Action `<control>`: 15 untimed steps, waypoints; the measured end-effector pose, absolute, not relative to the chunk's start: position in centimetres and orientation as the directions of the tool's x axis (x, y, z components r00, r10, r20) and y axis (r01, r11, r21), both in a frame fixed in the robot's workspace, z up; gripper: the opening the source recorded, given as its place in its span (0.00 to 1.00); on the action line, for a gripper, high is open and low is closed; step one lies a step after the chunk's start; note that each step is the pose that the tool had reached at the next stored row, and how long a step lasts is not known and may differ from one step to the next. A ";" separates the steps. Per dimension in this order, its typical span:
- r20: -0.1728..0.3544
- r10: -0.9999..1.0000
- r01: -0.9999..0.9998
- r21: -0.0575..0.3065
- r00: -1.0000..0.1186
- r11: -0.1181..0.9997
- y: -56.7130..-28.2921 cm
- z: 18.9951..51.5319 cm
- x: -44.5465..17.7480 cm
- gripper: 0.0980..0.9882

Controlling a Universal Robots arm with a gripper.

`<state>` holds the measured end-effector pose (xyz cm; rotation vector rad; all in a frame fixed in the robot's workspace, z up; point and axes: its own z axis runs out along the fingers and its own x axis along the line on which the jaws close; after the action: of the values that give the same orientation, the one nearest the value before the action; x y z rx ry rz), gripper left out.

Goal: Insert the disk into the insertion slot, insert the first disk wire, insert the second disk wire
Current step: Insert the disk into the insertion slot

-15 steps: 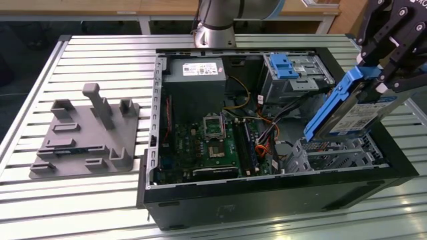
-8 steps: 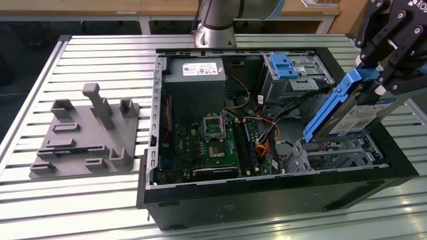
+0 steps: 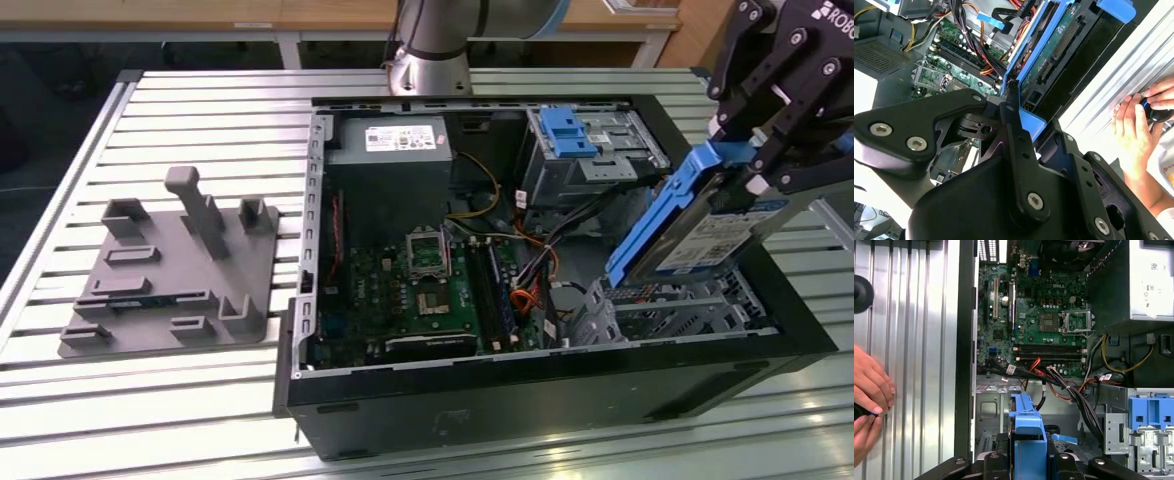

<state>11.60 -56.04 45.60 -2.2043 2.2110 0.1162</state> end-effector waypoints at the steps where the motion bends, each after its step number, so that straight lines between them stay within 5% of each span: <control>1: -0.065 -0.998 -0.999 0.040 -0.004 0.002 -56.0 45.6 11.6 0.30; 15: -0.065 -0.998 -0.999 0.041 -0.004 0.002 -56.3 45.0 11.7 0.30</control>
<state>11.65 -56.33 44.96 -2.2046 2.2113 0.1170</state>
